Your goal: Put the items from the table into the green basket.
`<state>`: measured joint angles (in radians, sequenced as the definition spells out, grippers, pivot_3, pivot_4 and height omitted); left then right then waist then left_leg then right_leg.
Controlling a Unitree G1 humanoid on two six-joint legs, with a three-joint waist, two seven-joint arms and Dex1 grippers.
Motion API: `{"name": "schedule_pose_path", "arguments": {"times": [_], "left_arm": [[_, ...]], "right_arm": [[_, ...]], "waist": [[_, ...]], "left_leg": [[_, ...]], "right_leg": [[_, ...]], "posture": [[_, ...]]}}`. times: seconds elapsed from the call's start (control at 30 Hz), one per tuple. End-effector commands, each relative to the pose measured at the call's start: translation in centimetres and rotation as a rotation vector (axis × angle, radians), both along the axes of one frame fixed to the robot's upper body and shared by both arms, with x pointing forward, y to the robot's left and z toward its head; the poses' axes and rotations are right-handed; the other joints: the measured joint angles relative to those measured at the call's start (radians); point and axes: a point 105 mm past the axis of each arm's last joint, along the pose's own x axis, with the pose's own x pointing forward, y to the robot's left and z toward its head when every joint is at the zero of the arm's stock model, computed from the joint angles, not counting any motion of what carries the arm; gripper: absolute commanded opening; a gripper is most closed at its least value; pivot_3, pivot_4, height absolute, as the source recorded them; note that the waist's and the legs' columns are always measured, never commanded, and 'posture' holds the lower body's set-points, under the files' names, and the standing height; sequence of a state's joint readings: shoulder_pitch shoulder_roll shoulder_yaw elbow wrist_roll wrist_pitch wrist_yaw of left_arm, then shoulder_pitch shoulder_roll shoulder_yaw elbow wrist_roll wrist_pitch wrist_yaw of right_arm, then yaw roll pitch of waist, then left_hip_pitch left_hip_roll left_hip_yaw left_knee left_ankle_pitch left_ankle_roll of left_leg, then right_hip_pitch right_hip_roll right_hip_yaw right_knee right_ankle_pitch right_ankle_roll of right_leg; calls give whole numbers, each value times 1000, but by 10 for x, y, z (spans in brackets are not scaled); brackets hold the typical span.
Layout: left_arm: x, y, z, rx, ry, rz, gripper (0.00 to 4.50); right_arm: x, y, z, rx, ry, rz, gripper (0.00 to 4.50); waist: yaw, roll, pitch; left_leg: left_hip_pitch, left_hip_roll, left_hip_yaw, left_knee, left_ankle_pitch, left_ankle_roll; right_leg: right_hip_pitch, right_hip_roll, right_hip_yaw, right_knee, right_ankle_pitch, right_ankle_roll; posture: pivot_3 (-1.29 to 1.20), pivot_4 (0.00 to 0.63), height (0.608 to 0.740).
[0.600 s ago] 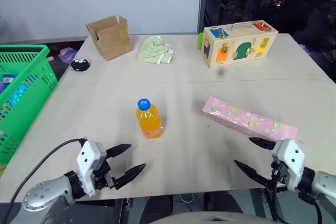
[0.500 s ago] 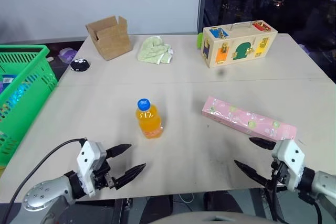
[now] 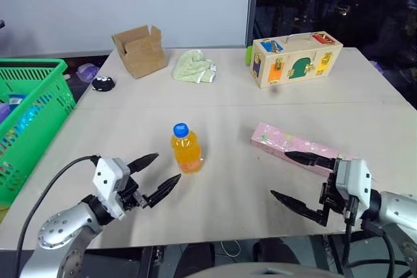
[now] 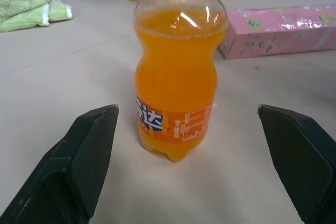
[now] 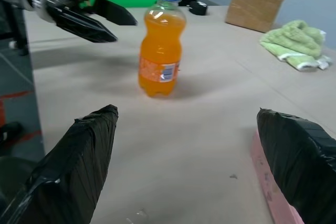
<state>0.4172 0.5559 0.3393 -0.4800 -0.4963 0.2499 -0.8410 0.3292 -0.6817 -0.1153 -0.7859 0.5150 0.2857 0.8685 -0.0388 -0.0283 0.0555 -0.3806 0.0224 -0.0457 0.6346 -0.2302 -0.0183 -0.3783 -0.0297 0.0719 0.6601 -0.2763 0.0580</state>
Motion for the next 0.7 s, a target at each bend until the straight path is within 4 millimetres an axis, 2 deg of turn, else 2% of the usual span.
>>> {"name": "schedule_pose_path", "arguments": {"times": [0.03,0.17,0.43,0.53,0.6,0.7], "left_arm": [[10,-2,-2,13,-44,14,4457],[22,-14,-8,-6,-63,-3,4457],[42,-21,-12,-10,-72,-25,4457],[46,-32,-10,-15,-79,-87,3612],[51,-34,-12,-12,-83,-91,2816],[56,-35,-11,-13,-99,-91,2726]], "right_arm": [[-7,4,6,-3,-24,68,4500],[-13,5,3,-32,-16,111,4500],[-14,7,5,-30,-27,120,4500],[-14,9,7,-25,-35,120,4500],[-13,11,9,-18,-39,123,4500],[-12,12,11,-5,-40,130,4500]], "waist": [[0,1,-1],[1,0,-3],[-2,-2,-5],[-3,-1,-5],[-2,-1,-6],[-1,-1,-6]], "left_leg": [[0,0,0,0,0,0],[1,0,0,0,0,0],[1,0,0,0,0,0],[1,0,-1,1,0,0],[1,0,0,1,0,0],[1,0,-1,1,0,0]], "right_leg": [[0,0,0,0,0,0],[1,0,0,0,0,0],[1,1,0,1,0,0],[1,1,0,1,0,0],[1,1,0,1,0,0],[2,1,0,1,0,1]], "posture": [[-20,0,740],[-33,0,740],[-43,0,740],[-60,0,740],[-72,0,740],[-72,0,740]]}}
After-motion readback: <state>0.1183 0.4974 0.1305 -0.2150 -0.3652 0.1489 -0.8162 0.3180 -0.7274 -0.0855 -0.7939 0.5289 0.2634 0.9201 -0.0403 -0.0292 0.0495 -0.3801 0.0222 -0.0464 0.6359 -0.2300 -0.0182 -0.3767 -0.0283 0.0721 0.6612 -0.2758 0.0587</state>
